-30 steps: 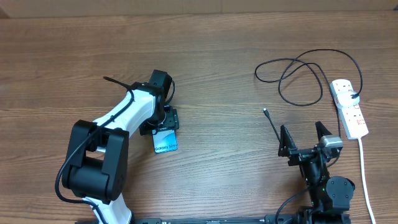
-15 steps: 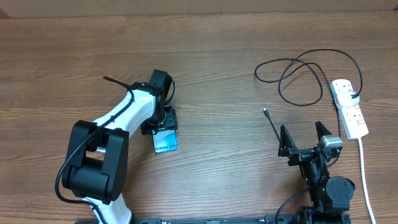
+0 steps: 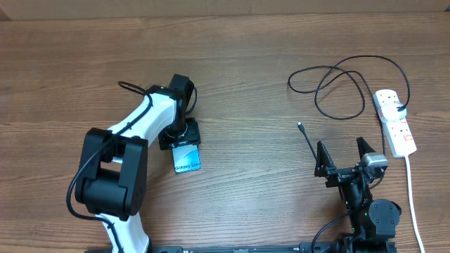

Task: Plug charger to phone and switch on socket
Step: 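Close the left gripper on the smartphone's top edge, then lift the smartphone with the left gripper and tilt it upright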

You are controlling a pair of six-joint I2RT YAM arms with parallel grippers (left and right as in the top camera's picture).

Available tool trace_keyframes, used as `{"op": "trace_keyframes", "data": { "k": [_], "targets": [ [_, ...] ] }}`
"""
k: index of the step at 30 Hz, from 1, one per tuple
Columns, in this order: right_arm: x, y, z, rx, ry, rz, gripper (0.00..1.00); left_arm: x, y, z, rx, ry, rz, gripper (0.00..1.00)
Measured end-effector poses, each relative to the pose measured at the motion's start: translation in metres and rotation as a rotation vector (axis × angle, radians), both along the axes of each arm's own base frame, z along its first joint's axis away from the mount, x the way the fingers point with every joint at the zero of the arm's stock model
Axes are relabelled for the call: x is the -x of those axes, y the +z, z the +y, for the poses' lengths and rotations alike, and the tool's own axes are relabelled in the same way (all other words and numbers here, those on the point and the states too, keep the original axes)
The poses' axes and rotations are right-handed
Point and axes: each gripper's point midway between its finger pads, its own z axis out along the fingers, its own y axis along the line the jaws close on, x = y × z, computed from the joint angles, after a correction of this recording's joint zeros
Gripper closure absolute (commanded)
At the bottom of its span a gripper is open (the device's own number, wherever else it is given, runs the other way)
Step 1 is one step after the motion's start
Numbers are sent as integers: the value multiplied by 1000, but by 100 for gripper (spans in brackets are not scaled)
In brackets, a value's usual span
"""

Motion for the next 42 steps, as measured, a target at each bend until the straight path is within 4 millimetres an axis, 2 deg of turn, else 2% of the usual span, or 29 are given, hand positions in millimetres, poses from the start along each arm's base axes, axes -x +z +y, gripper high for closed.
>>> {"op": "trace_keyframes", "data": {
  "k": [26,30,36,42],
  "targets": [
    [0,0,0,0,0,0,0,15,7,4,-37,1,147,49],
    [0,0,0,-1,0,0,0,15,14,4,-45,0,168,50],
    [0,0,0,-1,0,0,0,1,30,-1,-29,2,139,50],
    [0,0,0,0,0,1,0,-4,48,-7,-3,6,143,51]
  ]
}}
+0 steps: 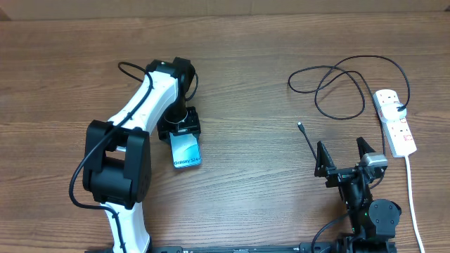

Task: Plug charger to phone and switch on socket
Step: 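Lift the smartphone with the left gripper and tilt it upright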

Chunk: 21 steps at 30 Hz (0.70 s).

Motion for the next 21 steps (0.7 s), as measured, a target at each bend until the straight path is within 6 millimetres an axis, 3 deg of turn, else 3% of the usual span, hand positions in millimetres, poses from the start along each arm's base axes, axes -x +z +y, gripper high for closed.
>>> {"op": "trace_keyframes", "data": {
  "k": [13,21],
  "targets": [
    [0,0,0,0,0,0,0,-2,41,-16,82,20,27,51],
    [0,0,0,0,0,0,0,3,53,-32,173,43,64,53]
  ]
}}
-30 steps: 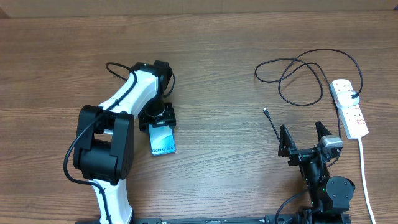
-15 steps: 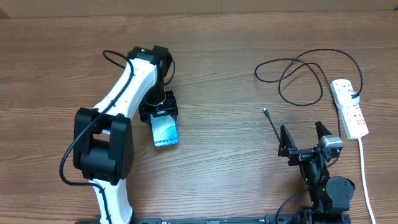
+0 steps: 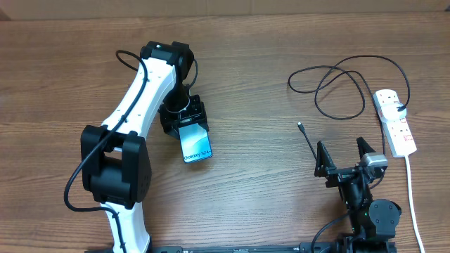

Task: Plug charger to phone and switch on socket
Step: 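Lift the smartphone with the left gripper and tilt it upright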

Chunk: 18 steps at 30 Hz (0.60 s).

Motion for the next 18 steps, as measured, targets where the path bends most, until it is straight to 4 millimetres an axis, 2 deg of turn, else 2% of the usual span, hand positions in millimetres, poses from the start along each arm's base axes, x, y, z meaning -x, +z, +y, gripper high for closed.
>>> {"op": "trace_keyframes", "data": {
  "k": [18],
  "targets": [
    [0,0,0,0,0,0,0,13,16,-34,208,47,87,54]
  ]
}}
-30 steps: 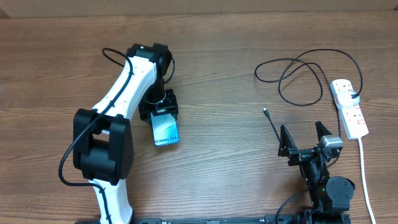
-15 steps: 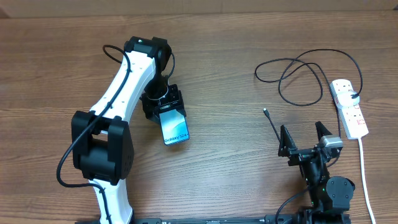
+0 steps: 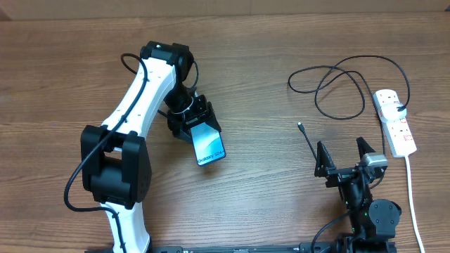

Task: Plug charger to phone and switch on socket
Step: 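Lift the smartphone with the left gripper and tilt it upright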

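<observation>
My left gripper (image 3: 196, 125) is shut on the top end of a phone (image 3: 209, 145) with a lit blue screen, held left of the table's middle and tilted toward the lower right. The black charger cable (image 3: 337, 84) loops across the right side; its free plug tip (image 3: 299, 126) lies on the wood. Its other end goes into the white socket strip (image 3: 395, 121) at the far right. At the front right my right gripper (image 3: 343, 152) stands open, just right of the cable's loose end, nothing between its fingers.
A white cord (image 3: 413, 204) runs from the socket strip down the right edge. The left arm's white links (image 3: 140, 98) stretch over the left half of the wooden table (image 3: 267, 204).
My left gripper has moved right and a little toward the front with the phone, which is turned further clockwise. The right arm, cable and socket strip are unchanged.
At first my left gripper was down on the phone lying left of centre. Then the phone sat slightly further back in its grip. Later it was held further right and tilted, and now it is nearer the middle still. The right arm stayed put throughout.
</observation>
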You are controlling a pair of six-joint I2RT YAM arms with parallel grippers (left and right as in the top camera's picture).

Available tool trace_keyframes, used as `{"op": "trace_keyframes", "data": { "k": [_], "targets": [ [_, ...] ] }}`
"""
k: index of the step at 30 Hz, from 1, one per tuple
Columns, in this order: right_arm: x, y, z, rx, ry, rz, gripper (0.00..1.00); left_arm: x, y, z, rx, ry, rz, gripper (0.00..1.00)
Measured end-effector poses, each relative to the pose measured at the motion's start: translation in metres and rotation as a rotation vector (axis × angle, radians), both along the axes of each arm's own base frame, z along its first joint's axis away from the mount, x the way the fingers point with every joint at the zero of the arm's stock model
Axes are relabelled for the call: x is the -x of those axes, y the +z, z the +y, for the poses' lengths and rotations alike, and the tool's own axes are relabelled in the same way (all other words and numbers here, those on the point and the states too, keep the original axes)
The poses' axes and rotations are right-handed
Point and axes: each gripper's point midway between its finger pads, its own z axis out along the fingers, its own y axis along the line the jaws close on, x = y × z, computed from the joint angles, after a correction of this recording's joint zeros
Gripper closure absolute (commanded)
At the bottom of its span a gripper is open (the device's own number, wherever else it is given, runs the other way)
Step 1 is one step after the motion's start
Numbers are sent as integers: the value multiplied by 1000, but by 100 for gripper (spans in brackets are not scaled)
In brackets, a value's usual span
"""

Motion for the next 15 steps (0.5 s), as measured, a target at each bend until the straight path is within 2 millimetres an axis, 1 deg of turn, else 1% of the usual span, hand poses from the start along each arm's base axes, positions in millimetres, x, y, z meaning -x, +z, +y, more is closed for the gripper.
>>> {"op": "trace_keyframes", "data": {
  "k": [5,11,15],
  "targets": [
    [0,0,0,0,0,0,0,2,9,-16,105,13,19,55],
    [0,0,0,0,0,0,0,5,18,-26,183,22,41,53],
    [1,0,6,-28,34,3,0,5,24,-34,238,33,51,53]
  ]
}}
